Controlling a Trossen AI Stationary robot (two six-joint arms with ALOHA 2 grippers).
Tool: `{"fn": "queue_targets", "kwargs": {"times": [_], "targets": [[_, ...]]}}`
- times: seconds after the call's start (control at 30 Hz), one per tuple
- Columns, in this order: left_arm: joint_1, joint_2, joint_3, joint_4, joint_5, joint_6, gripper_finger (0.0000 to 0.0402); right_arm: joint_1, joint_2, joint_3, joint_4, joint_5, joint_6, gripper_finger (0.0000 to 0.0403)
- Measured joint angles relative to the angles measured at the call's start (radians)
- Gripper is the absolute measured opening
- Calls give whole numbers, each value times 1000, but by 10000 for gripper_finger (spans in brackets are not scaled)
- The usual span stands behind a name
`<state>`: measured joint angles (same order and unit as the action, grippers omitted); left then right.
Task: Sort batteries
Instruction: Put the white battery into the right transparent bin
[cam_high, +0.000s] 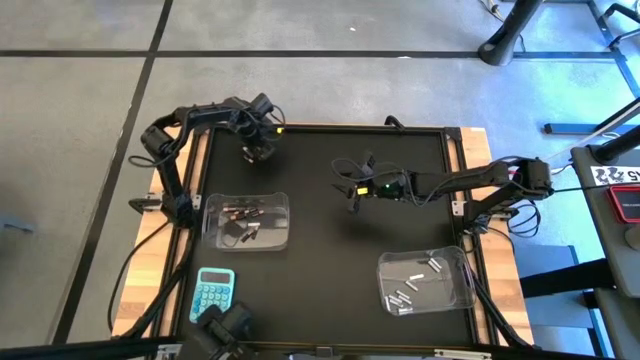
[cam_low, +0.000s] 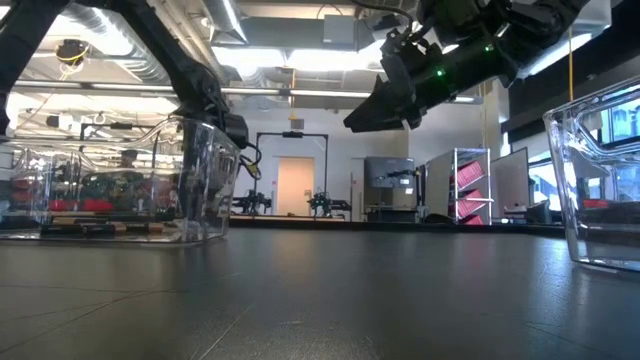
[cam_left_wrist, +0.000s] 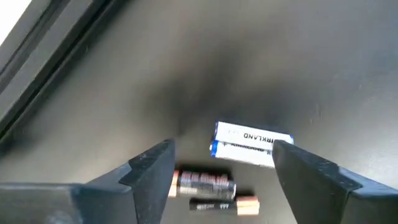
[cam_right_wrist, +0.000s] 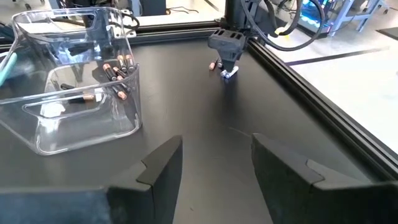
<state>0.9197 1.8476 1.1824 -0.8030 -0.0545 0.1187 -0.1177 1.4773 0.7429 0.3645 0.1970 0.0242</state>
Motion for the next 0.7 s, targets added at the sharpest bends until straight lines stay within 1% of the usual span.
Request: {"fn": "queue_targets", "kwargs": {"times": [0.13,0.3,0.43,0.57,0.7], "targets": [[-2,17,3,17,16,-2,258,0,0,0,0,0,1,193],[-2,40,5,19,33,-1,241,0,0,0,0,-4,1,193],[-4,48,2,52,51,-3,226,0,0,0,-1,-11,1,193],[-6,43,1,52,56,-4,211,0,0,0,-2,-18,1,193],[-5,26,-3,56,59,-4,204,0,0,0,-2,-20,3,193]]}}
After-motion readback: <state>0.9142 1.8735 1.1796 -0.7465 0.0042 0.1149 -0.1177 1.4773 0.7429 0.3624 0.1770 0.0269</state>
